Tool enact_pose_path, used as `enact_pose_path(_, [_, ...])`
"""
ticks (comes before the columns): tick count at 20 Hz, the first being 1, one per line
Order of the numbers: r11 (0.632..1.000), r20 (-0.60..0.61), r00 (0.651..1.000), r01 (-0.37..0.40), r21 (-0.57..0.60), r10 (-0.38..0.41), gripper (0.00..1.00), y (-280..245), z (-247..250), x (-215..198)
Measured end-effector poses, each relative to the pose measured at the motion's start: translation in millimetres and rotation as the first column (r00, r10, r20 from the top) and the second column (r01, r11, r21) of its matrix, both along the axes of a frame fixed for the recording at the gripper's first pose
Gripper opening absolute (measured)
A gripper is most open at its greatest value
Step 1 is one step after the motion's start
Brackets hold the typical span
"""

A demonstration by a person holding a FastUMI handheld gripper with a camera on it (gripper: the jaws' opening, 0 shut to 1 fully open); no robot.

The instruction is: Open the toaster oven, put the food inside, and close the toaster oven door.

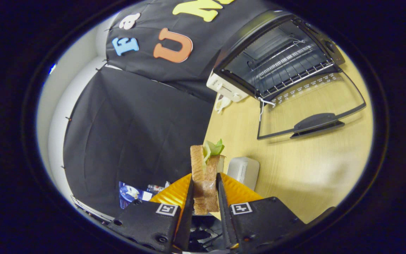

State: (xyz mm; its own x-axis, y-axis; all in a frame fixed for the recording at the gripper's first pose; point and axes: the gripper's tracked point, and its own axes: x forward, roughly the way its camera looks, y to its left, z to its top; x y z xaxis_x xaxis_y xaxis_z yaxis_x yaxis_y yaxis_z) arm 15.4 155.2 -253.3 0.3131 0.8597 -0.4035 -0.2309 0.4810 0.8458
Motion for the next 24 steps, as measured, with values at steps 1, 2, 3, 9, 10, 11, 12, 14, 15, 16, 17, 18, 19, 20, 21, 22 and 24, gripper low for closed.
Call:
enact_pose_path(1, [1.0,0.032,0.999,0.016,0.015,-0.016,0.41,-2,4,4])
enact_pose_path(2, [0.998,0.074,0.996,0.047,0.035,-0.05,0.41,-4,8,13])
enact_pose_path(3, [0.996,0.118,0.989,0.079,0.05,-0.084,0.41,-6,12,20])
enact_pose_path(9, [0.976,0.172,0.964,0.187,0.11,-0.204,0.41,-20,18,54])
enact_pose_path(10, [0.971,0.155,0.963,0.201,0.132,-0.221,0.41,-21,16,60])
enact_pose_path(11, [0.966,0.141,0.963,0.211,0.148,-0.232,0.41,-22,15,65])
enact_pose_path(12, [0.96,0.126,0.96,0.228,0.16,-0.249,0.41,-25,12,72])
enact_pose_path(14, [0.945,0.113,0.947,0.28,0.168,-0.301,0.41,-36,6,89])
enact_pose_path(15, [0.936,0.121,0.936,0.308,0.17,-0.33,0.41,-45,5,99])
enact_pose_path(16, [0.927,0.131,0.925,0.332,0.176,-0.356,0.41,-53,4,109])
enact_pose_path(17, [0.916,0.145,0.911,0.36,0.179,-0.386,0.41,-61,4,118])
enact_pose_path(18, [0.906,0.166,0.895,0.387,0.17,-0.413,0.41,-71,3,127])
enact_pose_path(19, [0.9,0.202,0.878,0.411,0.147,-0.434,0.41,-82,1,137])
enact_pose_path(20, [0.891,0.239,0.858,0.436,0.126,-0.454,0.41,-91,-2,147])
enact_pose_path(21, [0.885,0.28,0.841,0.456,0.095,-0.463,0.41,-99,-6,157])
enact_pose_path(22, [0.879,0.315,0.826,0.471,0.074,-0.468,0.41,-107,-8,167])
enact_pose_path(24, [0.847,0.362,0.777,0.527,0.073,-0.515,0.41,-123,-6,190])
